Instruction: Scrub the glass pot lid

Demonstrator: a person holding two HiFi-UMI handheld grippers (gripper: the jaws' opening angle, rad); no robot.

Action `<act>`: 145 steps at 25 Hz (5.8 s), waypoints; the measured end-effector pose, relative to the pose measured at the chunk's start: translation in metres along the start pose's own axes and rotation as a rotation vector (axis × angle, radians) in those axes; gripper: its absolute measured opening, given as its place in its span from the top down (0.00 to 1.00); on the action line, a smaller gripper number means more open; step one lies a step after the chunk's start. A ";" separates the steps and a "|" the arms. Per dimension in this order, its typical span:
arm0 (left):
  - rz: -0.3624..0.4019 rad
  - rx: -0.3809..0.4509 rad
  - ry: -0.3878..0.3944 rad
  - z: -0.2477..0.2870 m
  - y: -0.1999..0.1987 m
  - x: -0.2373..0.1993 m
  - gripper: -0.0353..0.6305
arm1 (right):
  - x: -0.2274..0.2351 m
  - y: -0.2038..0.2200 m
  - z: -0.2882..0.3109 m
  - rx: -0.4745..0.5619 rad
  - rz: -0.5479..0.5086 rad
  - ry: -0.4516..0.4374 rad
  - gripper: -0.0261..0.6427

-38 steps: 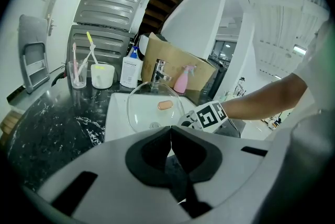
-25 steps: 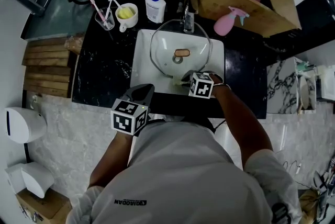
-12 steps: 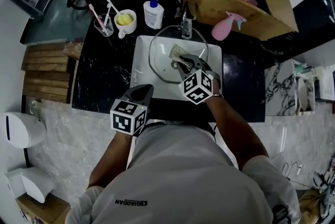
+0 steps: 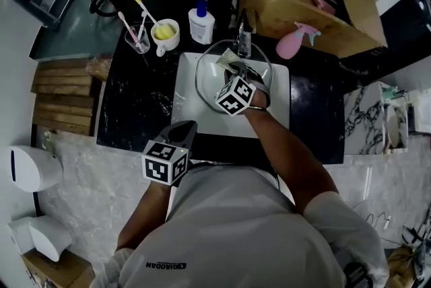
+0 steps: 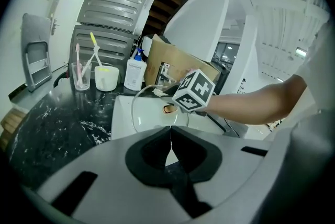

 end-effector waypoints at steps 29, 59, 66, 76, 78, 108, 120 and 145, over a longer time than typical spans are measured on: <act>-0.066 0.011 -0.061 -0.015 0.012 -0.024 0.92 | -0.013 -0.034 0.045 0.001 -0.167 -0.015 0.80; -0.103 0.029 -0.115 -0.036 0.029 -0.021 0.92 | -0.092 -0.032 0.039 0.024 -0.463 -0.166 0.80; -0.105 0.036 -0.118 -0.035 0.030 -0.018 0.92 | -0.109 -0.023 0.031 0.033 -0.494 -0.221 0.80; -0.098 0.026 -0.105 -0.031 0.033 -0.008 0.92 | -0.126 -0.004 0.021 0.038 -0.587 -0.281 0.80; -0.095 0.029 -0.102 -0.031 0.033 -0.006 0.92 | -0.128 0.000 0.019 0.040 -0.602 -0.296 0.80; -0.030 0.006 -0.023 -0.006 0.020 0.022 0.92 | -0.135 0.076 -0.008 0.011 -0.816 -0.495 0.80; -0.006 0.000 0.015 0.007 0.011 0.027 0.92 | -0.121 0.106 -0.020 -0.032 -0.725 -0.625 0.80; -0.006 -0.010 0.023 0.000 0.017 0.028 0.92 | -0.116 0.115 -0.022 -0.173 -0.156 -0.973 0.80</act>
Point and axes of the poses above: the fingertips, and each gripper's own axes: z forward along the fingers, x to its right, y out of its underside, the point moved 7 cm from there along -z, backward along the fingers, and after that the axes turned 5 degrees about z, right-handed, at the moved point
